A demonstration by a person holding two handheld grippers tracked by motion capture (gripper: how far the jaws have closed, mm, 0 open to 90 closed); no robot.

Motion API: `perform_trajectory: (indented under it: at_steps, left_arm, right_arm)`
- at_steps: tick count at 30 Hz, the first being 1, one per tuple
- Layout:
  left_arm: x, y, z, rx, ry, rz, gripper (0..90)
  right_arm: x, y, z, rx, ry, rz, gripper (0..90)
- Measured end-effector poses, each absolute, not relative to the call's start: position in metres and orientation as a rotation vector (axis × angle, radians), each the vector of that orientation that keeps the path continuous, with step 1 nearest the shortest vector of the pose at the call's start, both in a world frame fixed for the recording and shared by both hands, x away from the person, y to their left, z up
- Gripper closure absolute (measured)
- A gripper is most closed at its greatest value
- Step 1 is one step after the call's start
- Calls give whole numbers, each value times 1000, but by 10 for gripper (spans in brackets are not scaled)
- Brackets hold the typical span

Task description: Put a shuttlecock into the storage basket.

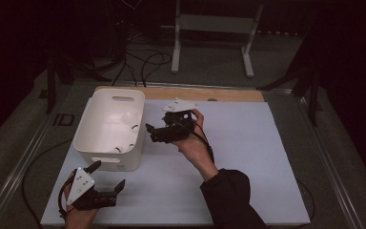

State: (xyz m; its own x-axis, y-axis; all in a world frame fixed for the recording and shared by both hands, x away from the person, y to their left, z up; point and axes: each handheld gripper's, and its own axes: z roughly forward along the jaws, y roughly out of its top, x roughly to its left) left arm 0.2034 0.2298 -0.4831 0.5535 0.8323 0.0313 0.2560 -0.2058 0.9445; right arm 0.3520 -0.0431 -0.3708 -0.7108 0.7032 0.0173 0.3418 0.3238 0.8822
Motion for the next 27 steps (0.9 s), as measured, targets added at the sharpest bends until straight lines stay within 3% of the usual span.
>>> perform_trajectory:
  at_steps: [27]
  left_arm:
    - [202, 230, -483, 1736, 919, 688, 2]
  right_arm:
    - [329, -112, -396, 1021, 2126, 1332, 90]
